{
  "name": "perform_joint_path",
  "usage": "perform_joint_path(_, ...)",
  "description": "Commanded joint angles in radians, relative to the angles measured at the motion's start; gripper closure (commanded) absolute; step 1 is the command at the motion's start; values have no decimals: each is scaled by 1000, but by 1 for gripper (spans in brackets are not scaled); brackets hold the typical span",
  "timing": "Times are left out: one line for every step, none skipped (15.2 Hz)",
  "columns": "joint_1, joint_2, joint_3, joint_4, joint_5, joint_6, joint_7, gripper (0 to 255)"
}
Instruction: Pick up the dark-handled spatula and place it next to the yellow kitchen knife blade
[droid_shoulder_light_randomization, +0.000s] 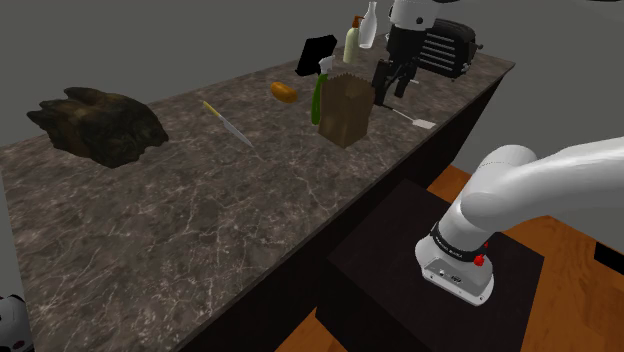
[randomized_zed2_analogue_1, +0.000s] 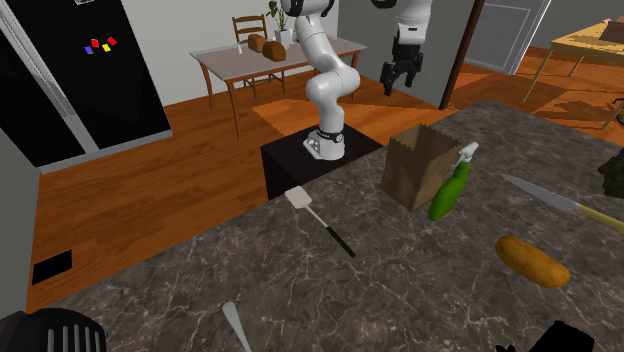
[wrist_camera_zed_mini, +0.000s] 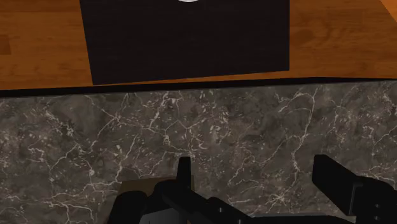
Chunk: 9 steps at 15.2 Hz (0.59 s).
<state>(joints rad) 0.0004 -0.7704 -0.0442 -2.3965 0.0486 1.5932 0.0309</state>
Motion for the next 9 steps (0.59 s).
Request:
perform_joint_path(0,0,0,0,0,0,0,0)
perform_joint_path(-8,5,-18,-12,-15,19,-22,0)
perform_joint_path(-16,12,-36,-23,-30,38,-43,0)
perform_joint_path(-24,20,-54,-32,-45,58,-64,0)
perform_joint_path(-32,29,-73,-41,-60,79,-85,0)
perform_joint_path(-40,40,-92,-48,-74,100,-107,0)
perform_joint_path(-48,52,-110,-54,-88,121,-128,0)
perform_joint_path(-56,66,-129,-59,-101,142,-148,0)
perform_joint_path(-63,81,-148,-63,-114,164,-169,0)
